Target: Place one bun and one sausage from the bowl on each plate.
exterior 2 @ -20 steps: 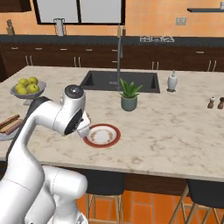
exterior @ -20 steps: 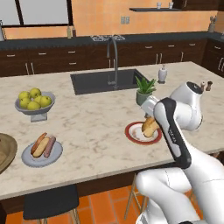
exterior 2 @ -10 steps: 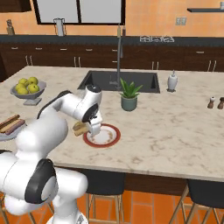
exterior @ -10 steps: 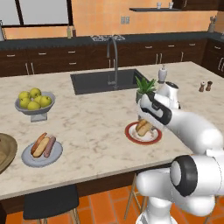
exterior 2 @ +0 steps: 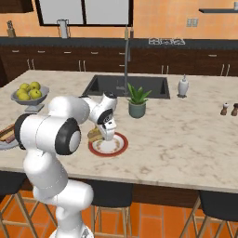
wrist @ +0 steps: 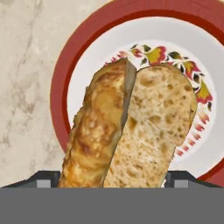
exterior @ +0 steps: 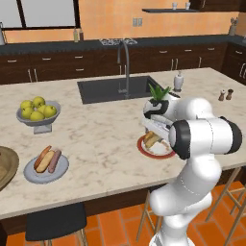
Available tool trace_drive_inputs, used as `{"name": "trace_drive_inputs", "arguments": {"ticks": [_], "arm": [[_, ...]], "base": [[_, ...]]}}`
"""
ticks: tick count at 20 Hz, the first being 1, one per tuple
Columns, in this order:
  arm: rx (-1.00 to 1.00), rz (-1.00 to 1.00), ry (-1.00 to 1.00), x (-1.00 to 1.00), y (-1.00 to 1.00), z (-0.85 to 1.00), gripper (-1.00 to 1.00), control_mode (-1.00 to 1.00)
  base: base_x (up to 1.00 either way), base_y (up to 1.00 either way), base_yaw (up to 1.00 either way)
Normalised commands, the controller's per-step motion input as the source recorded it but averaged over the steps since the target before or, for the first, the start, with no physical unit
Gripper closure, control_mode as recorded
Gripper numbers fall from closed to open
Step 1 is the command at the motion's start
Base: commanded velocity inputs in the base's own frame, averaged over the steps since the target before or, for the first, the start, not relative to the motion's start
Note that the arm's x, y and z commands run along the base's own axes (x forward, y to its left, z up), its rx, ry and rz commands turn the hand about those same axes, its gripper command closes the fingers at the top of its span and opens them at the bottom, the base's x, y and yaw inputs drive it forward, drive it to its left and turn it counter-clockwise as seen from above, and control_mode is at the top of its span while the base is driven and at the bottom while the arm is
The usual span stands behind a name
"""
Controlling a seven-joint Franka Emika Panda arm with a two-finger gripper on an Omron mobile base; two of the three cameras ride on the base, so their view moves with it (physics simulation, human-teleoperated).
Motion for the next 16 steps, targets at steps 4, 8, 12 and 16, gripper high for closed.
{"name": "trace_drive_inputs", "arguments": {"ticks": [4, 8, 12, 16], "arm": [[-0.02, 0.0, -0.16, 0.03, 0.0, -0.66, -1.0, -1.0], [-0.01, 0.0, -0.15, 0.18, 0.0, -0.3, -1.0, -1.0], [0.0, 0.0, 0.0, 0.32, 0.0, -0.02, -1.0, -1.0], [0.0, 0.0, 0.04, -0.05, -0.01, 0.39, -1.0, -1.0]], "base": [[0.0, 0.0, 0.0], [0.0, 0.0, 0.0], [0.0, 0.0, 0.0], [0.0, 0.0, 0.0]]}}
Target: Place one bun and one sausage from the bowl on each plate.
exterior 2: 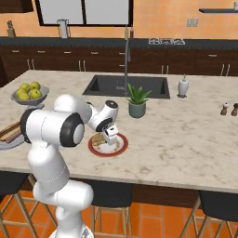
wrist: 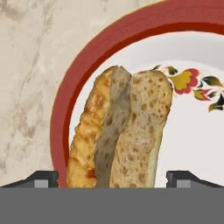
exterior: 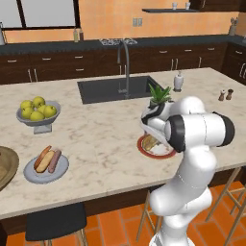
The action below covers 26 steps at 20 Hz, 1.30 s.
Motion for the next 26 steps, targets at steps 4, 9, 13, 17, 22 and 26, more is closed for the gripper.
{"name": "trace_drive_inputs", "arguments": {"ticks": [4, 9, 13, 17, 22, 26], "arm": [[0.0, 0.0, 0.0, -0.42, 0.0, 0.96, -1.0, -1.0], [-0.01, 0.1, 0.04, -0.91, 0.22, 1.0, -1.0, -1.0], [-0.11, 0.26, 0.02, -1.0, 0.5, 0.76, -1.0, -1.0], [-0.17, 0.29, -0.01, -1.0, 0.36, 0.34, -1.0, -1.0], [-0.09, 0.16, -0.14, -0.8, 0.02, 0.03, -1.0, 1.0], [0.0, 0.0, 0.0, 0.0, 0.0, 0.0, -1.0, 1.0]], "base": [[0.0, 0.0, 0.0], [0.0, 0.0, 0.0], [0.0, 0.0, 0.0], [0.0, 0.0, 0.0], [-0.18, 0.12, 0.01], [-0.48, 1.0, 0.0]]}}
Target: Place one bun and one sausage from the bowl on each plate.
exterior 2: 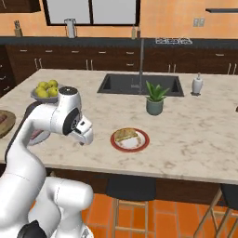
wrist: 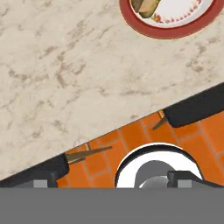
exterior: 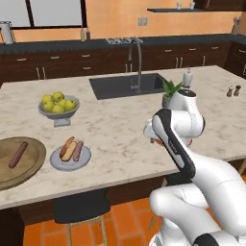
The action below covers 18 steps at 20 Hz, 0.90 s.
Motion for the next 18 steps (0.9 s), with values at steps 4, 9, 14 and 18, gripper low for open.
{"name": "trace_drive_inputs", "arguments": {"ticks": [4, 9, 14, 18], "arm": [[0.0, 0.0, 0.0, 0.0, 0.0, 0.0, -1.0, 1.0], [0.0, 0.0, 0.0, 0.0, 0.0, 0.0, -1.0, 1.0], [-0.06, -0.01, -0.02, 0.32, 0.33, 0.05, -1.0, -1.0], [-0.16, -0.01, -0.08, 0.92, 0.78, 0.01, -1.0, -1.0]], "base": [[-0.04, 1.0, 0.0], [0.07, 1.0, 0.0], [0.3, 0.6, 0.0], [0.0, 0.0, 0.0]]}}
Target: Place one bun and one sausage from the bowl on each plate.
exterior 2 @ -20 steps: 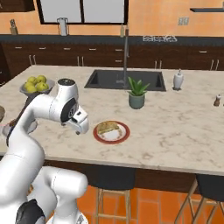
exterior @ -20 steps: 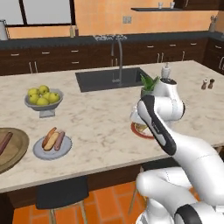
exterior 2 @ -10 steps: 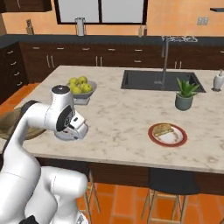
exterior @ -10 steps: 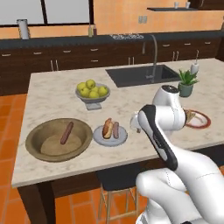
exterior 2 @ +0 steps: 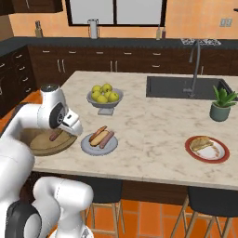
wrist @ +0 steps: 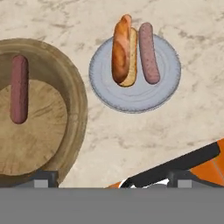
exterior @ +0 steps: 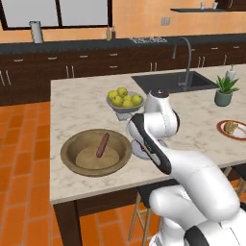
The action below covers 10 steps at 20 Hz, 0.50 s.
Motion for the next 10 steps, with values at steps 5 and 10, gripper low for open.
{"name": "trace_drive_inputs", "arguments": {"ticks": [5, 10], "arm": [[-0.14, -0.02, -0.04, 0.97, 1.0, -0.3, -1.0, -1.0], [-0.02, -0.02, 0.0, 0.78, 0.86, -0.38, -1.0, -1.0]], "base": [[0.0, 0.0, 0.0], [0.0, 0.0, 0.0]]}}
